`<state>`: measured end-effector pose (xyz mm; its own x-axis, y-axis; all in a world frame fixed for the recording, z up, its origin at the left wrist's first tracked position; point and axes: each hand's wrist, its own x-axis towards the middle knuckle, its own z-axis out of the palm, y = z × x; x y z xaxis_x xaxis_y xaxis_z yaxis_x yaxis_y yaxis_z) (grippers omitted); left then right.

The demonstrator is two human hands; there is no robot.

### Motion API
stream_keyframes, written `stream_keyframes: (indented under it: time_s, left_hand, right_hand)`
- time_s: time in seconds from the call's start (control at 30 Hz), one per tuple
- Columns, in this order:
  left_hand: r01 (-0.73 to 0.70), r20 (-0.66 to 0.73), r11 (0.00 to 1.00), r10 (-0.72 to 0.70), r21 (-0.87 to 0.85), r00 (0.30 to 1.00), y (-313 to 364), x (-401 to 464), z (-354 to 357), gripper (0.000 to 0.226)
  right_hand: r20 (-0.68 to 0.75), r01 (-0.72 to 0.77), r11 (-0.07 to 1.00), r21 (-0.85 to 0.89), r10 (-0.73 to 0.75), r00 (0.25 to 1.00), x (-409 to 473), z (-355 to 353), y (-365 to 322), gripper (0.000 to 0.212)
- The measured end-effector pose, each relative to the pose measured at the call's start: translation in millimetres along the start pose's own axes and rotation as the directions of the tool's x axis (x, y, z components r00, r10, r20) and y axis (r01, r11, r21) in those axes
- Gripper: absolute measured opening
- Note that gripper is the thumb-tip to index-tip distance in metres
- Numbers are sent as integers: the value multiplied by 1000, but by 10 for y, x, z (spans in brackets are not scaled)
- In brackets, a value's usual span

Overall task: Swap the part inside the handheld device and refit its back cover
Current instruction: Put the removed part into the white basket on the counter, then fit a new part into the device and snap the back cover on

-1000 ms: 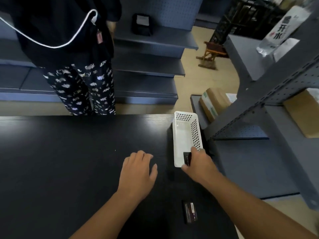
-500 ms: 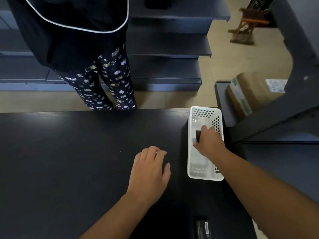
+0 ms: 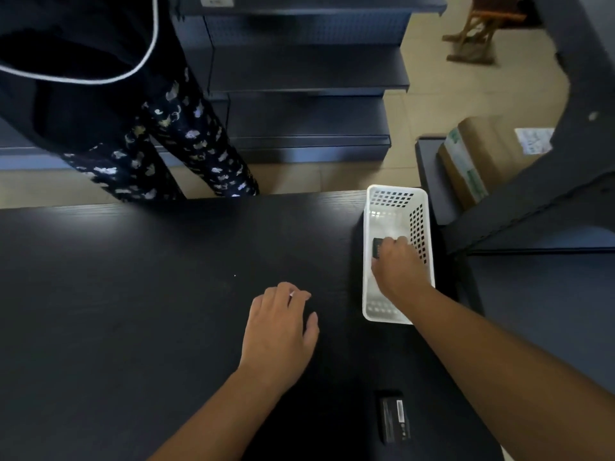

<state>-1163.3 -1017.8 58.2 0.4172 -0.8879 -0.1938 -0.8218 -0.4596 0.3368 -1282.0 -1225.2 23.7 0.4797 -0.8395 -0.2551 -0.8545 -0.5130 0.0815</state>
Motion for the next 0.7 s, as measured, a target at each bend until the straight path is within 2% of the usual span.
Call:
stream_keyframes:
  time_s: [0.07, 0.13, 0.23, 0.3, 0.4, 0.5, 0.7]
  left_hand:
    - [-16, -12, 1000, 17, 8, 1000, 8, -75, -36, 41]
    - [-47, -28, 999, 47, 3, 998, 34, -166, -90, 40]
    - [-71, -48, 997, 70, -10, 996, 35, -251, -44, 36]
    - [-103, -22, 995, 103, -1, 994, 50, -387, 7, 36]
    - [-131, 17, 991, 131, 10, 991, 100, -588, 118, 37]
    - [-134, 50, 991, 133, 21, 990, 145, -744, 225, 38]
    - [-78, 55, 997, 77, 15, 995, 182, -944, 450, 34]
  right_hand:
    - [-72, -25, 994, 103, 33, 997, -211, -95, 7, 30]
    - [-140, -24, 982, 189, 51, 989, -538, -233, 16, 33]
    - [-220, 47, 987, 157, -12, 975, -1041, -311, 33, 32]
    - [-226, 17, 989, 146, 17, 974, -1470, -302, 49, 28]
    - [-188, -39, 988, 150, 67, 980, -2007, -153, 89, 34]
    - [-72, -75, 985, 155, 87, 994, -2337, 109, 153, 41]
    - [132, -110, 975, 193, 85, 988, -2422, 622, 198, 61]
